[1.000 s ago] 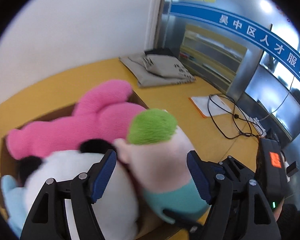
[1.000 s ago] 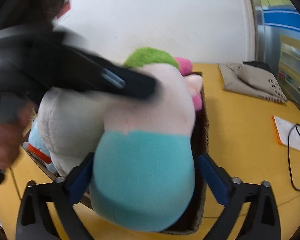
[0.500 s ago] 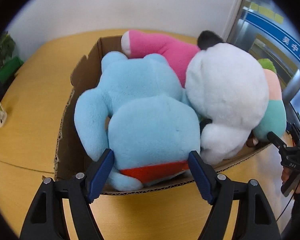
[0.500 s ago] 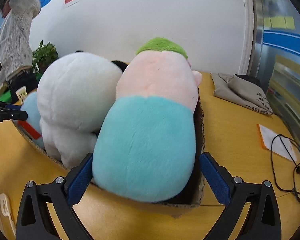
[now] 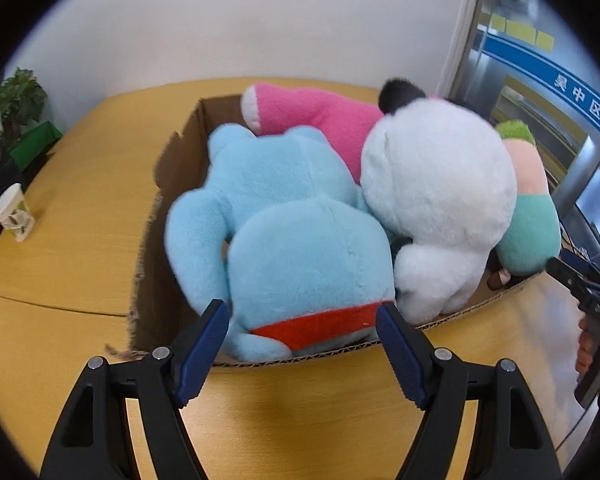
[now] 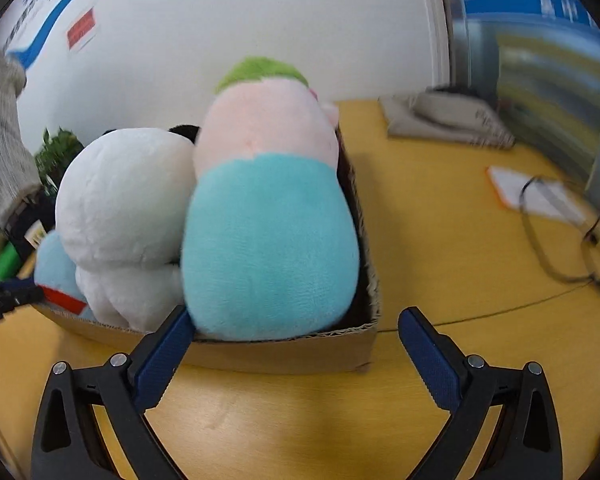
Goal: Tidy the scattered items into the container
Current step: 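Move both open grippers to the clear phone case on the table, then close the left gripper on the case rim while the right gripper clamps it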
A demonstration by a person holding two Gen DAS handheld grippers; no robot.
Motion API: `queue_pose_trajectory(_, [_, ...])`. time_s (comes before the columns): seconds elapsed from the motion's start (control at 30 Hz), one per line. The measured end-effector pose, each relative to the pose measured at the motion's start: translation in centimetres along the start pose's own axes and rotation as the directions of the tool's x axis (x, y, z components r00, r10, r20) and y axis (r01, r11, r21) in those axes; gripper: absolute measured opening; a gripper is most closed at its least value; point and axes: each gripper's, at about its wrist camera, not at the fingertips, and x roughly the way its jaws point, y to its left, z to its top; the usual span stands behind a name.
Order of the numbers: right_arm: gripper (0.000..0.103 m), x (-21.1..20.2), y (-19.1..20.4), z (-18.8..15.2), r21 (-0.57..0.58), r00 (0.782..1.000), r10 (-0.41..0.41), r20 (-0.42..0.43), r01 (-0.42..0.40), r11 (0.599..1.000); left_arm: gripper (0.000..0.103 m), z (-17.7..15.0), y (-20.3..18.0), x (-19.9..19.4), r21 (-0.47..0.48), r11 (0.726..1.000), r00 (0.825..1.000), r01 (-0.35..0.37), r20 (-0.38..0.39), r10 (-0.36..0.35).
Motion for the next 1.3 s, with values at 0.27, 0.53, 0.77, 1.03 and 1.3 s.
queue_pose_trajectory(0.27, [0.103,-7.7,4.4,1.6,-0.079,0.992,-0.061,0.113,0.071,0.994,0.080,-0.6,-3.6,-8.6,0.000,0.996,0.969,-0.086,0.232,0.084])
queue_pose_trajectory(0.53, [0.103,-9.7,6.7,-0.6,-0.094,0.993,-0.069,0.093,0.077,0.993,0.080,-3.6,-5.1,-10.6,0.062,0.998,0.983,-0.017,0.186,0.005])
queue_pose_trajectory(0.77, [0.103,-8.2,10.1,-6.9,-0.188,0.984,0.111,-0.136,-0.136,0.973,0.080,-9.5,-2.5,-7.2,0.050,0.999,1.000,0.019,-0.015,-0.018])
queue_pose_trajectory(1.03, [0.101,-5.6,15.2,-14.3,-0.271,0.918,0.188,-0.350,-0.291,0.918,0.078,-14.2,-0.6,-3.9,-0.024,1.000,0.980,0.003,-0.197,-0.008])
queue_pose_trajectory(1.3, [0.085,-4.2,15.2,-14.9,-0.351,0.922,0.107,-0.373,-0.247,0.903,0.048,-16.4,-1.3,-2.1,-0.018,1.000,0.961,-0.022,-0.277,0.016])
